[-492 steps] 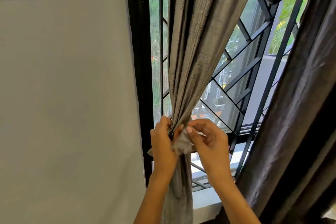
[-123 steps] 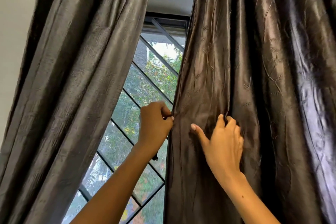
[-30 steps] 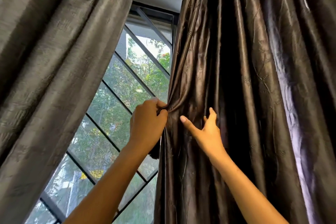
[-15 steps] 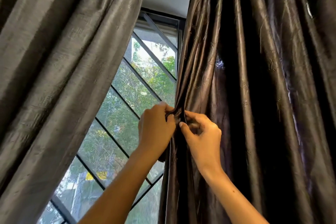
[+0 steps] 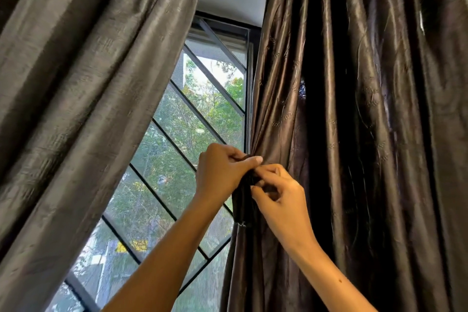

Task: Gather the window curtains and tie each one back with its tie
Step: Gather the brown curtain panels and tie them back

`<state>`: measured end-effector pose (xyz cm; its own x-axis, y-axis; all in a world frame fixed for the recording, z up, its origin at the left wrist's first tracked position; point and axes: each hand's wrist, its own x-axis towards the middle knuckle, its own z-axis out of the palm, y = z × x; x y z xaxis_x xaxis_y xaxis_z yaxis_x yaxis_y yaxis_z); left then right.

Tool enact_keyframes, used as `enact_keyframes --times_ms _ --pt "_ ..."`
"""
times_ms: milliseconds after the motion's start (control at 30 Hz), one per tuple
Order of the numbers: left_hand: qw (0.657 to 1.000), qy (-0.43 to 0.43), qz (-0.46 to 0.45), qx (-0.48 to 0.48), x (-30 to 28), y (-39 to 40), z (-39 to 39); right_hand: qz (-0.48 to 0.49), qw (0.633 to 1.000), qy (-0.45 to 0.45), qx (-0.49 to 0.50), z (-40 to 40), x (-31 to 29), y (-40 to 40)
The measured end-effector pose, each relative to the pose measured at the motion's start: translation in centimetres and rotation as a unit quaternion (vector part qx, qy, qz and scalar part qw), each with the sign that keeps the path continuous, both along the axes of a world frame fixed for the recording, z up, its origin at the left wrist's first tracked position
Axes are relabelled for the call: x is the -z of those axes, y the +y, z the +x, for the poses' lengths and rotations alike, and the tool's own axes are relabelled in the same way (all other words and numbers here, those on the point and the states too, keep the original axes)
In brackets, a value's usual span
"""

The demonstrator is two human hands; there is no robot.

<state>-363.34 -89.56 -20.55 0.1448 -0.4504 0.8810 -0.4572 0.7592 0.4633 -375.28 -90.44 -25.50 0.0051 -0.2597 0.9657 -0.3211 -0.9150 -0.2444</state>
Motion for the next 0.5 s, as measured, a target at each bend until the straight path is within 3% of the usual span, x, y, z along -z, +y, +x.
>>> enact_keyframes --times_ms 100,167,233,367,433,500 --pt "0.999 0.005 0.000 -0.042 -0.2 -0.3 -0.4 -0.014 1.000 -0.013 0.025 -1.1 0.0 -0.3" --pt "0.996 -0.008 -0.018 -0.092 0.0 -0.4 -0.5 -0.047 0.988 -0.091 0.116 -2.1 -0.2 -1.0" --pt "0.993 -0.023 -0.032 -0.114 0.2 -0.6 -0.5 -0.020 0.975 -0.152 0.161 -2.9 -0.5 -2.0" --pt "0.992 -0.033 -0.028 -0.114 0.2 -0.9 -0.5 0.211 0.964 -0.160 -0.025 -3.1 -1.3 -3.2" --pt "0.991 -0.039 -0.033 -0.125 0.3 -0.9 -0.7 0.165 0.971 -0.168 -0.044 -2.8 -1.2 -3.3" --pt "0.987 -0.043 -0.048 -0.147 0.3 -0.9 -0.9 0.027 0.979 -0.185 0.079 -2.6 -0.9 -2.7"
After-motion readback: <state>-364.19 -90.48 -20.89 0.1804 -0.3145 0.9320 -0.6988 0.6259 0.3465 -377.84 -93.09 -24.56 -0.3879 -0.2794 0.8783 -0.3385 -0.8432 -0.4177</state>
